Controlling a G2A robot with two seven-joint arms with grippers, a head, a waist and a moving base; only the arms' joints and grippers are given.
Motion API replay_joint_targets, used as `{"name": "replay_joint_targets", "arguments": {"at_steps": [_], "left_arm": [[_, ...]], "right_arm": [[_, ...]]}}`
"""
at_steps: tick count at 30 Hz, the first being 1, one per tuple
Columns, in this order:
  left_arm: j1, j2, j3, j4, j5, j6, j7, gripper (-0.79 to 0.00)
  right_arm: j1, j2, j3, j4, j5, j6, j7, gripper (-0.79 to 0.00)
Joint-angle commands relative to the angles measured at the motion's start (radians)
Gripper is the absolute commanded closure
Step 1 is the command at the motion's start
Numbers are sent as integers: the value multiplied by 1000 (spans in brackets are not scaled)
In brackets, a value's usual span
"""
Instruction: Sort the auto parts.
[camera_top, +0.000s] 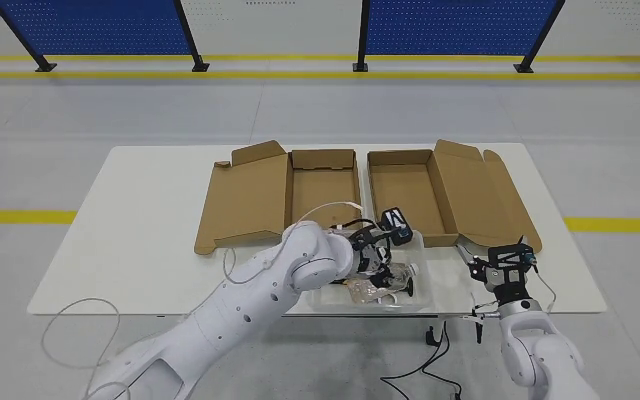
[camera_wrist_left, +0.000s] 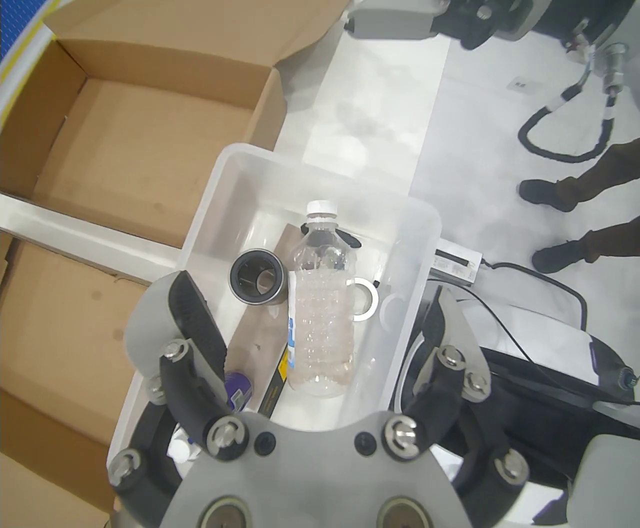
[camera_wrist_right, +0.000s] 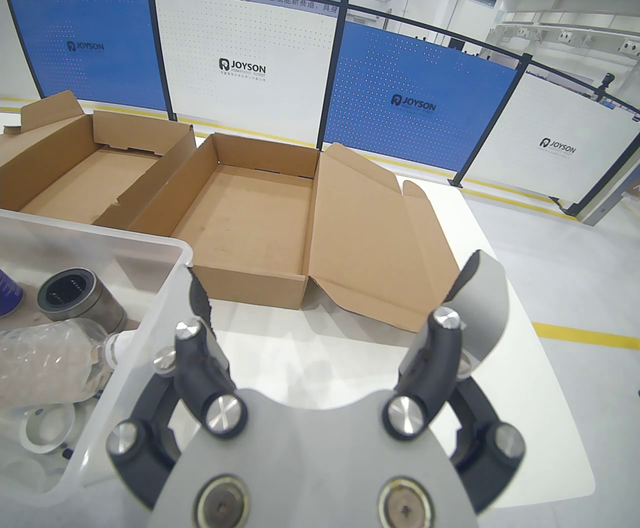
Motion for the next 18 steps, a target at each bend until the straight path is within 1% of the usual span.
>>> {"name": "replay_joint_targets", "arguments": {"at_steps": [1,2,3,5,6,8,13,17,18], "left_arm": [[-18,-15,28,30,-8,19,-28,-785],[-22,-22,35,44,-26,26,-26,-785],[-28,-28,44,59,-32,30,-31,-757],[-40,-40,61,88,-32,43,-41,-751],[-42,-45,68,102,-37,48,-41,-730],[-49,-55,81,125,-35,53,-46,-717],[-61,-74,103,171,-33,57,-56,-677],[-67,-86,112,201,-32,59,-63,-662],[-68,-89,115,206,-32,58,-65,-643]], "right_arm": [[0,0,0,0,0,0,0,-785],[0,0,0,0,0,0,0,-785],[0,0,0,0,0,0,0,-785],[0,0,0,0,0,0,0,-785],[0,0,0,0,0,0,0,-785],[0,0,0,0,0,0,0,-785],[0,0,0,0,0,0,0,-785],[0,0,0,0,0,0,0,-785],[0,0,0,0,0,0,0,-785]]}}
